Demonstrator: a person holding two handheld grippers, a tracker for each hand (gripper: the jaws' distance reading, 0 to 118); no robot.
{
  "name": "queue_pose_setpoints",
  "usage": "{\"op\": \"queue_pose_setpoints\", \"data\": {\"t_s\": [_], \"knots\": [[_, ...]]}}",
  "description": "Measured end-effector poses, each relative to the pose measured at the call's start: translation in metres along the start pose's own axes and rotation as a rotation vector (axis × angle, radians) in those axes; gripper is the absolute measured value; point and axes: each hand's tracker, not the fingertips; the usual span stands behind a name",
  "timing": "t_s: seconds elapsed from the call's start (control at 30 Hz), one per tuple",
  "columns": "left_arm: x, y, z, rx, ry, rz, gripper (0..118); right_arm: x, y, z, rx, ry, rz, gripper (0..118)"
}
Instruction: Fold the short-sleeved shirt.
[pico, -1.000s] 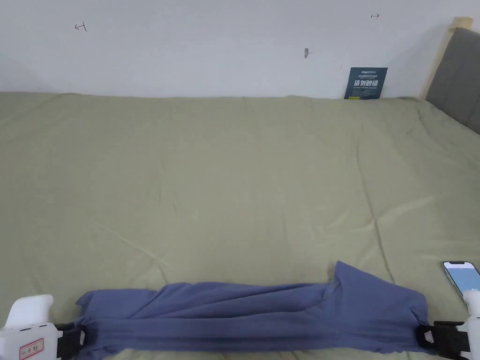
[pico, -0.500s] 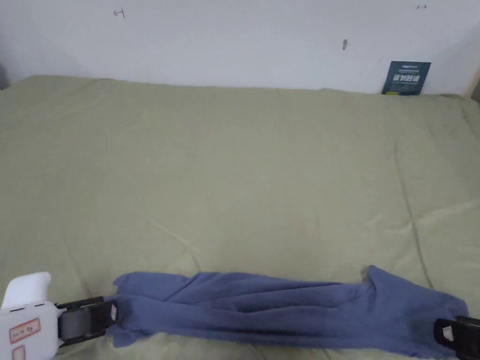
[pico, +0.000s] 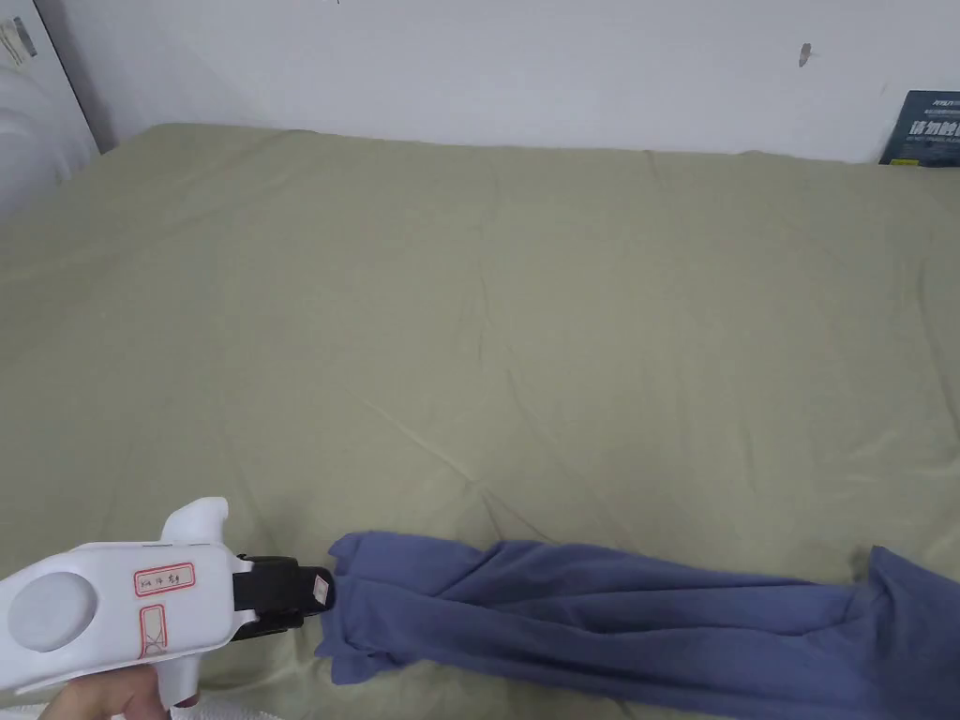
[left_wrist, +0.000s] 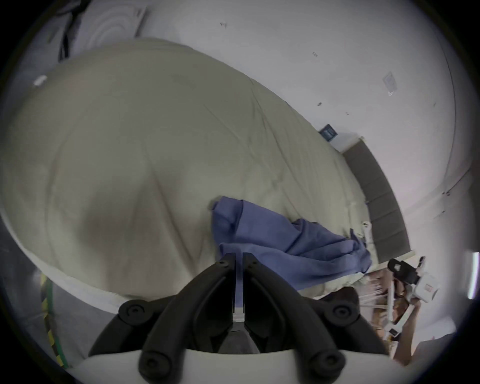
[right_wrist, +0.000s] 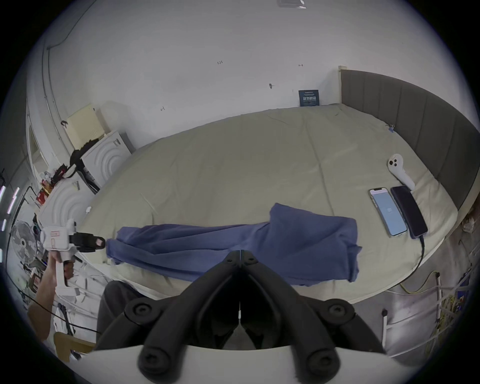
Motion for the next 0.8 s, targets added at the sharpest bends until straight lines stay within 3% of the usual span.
{"op": "queue_pose_setpoints", "data": {"t_s": [0.1, 0.13, 0.17, 0.2, 0.23, 0.27, 0.3, 0.33, 0.53, 0.57, 0.63, 0.67, 0.7, 0.73, 0.77, 0.8], "knots": [[0.008, 0.003, -0.005, -0.032, -0.072, 0.012, 6, -0.003, -0.003, -0.001, -0.007, 0.003, -0.005, 0], [0.007, 0.005, -0.007, -0.04, -0.097, 0.015, 15, -0.002, -0.005, -0.001, -0.001, -0.002, -0.025, 0], [0.006, 0.007, -0.007, -0.056, -0.137, 0.029, 49, -0.001, -0.006, -0.001, -0.006, 0.01, -0.038, 0], [0.002, 0.012, -0.007, -0.073, -0.165, 0.037, 101, -0.001, -0.008, -0.001, -0.007, 0.012, -0.052, 0], [0.002, 0.014, -0.013, -0.102, -0.181, 0.045, 117, -0.006, -0.007, -0.002, -0.016, 0.015, -0.051, 0], [-0.003, 0.009, -0.011, -0.145, -0.097, -0.115, 116, -0.006, -0.008, -0.002, -0.017, 0.015, -0.055, 0], [0.001, 0.023, -0.015, 0.005, -0.124, -0.124, 116, -0.006, -0.009, -0.003, -0.021, 0.018, -0.059, 0], [0.001, 0.022, -0.018, -0.119, -0.176, 0.045, 116, -0.006, -0.01, -0.003, -0.025, 0.017, -0.065, 0], [-0.016, 0.014, -0.054, -0.202, -0.325, 0.072, 116, -0.008, -0.012, -0.004, -0.048, 0.011, -0.057, 0], [-0.018, 0.017, -0.061, -0.17, -0.289, -0.001, 115, -0.006, -0.013, -0.005, -0.05, 0.012, -0.06, 0], [-0.011, 0.014, -0.065, -0.164, -0.284, 0.006, 115, -0.004, -0.014, -0.008, -0.051, 0.008, -0.069, 0], [-0.011, 0.012, -0.069, -0.16, -0.332, 0.023, 115, -0.003, -0.015, -0.009, -0.056, 0.011, -0.07, 0], [-0.005, 0.005, -0.073, -0.235, -0.436, 0.179, 115, -0.003, -0.016, -0.01, -0.059, 0.008, -0.072, 0], [-0.013, 0.015, -0.076, -0.235, -0.439, 0.155, 114, -0.004, -0.017, -0.01, -0.057, 0.003, -0.073, 0], [-0.013, 0.019, -0.076, -0.227, -0.432, 0.14, 109, -0.003, -0.016, -0.01, -0.06, 0.009, -0.07, 0], [-0.012, 0.021, -0.077, -0.228, -0.369, 0.129, 84, -0.003, -0.016, -0.01, -0.062, 0.015, -0.069, 0]]}}
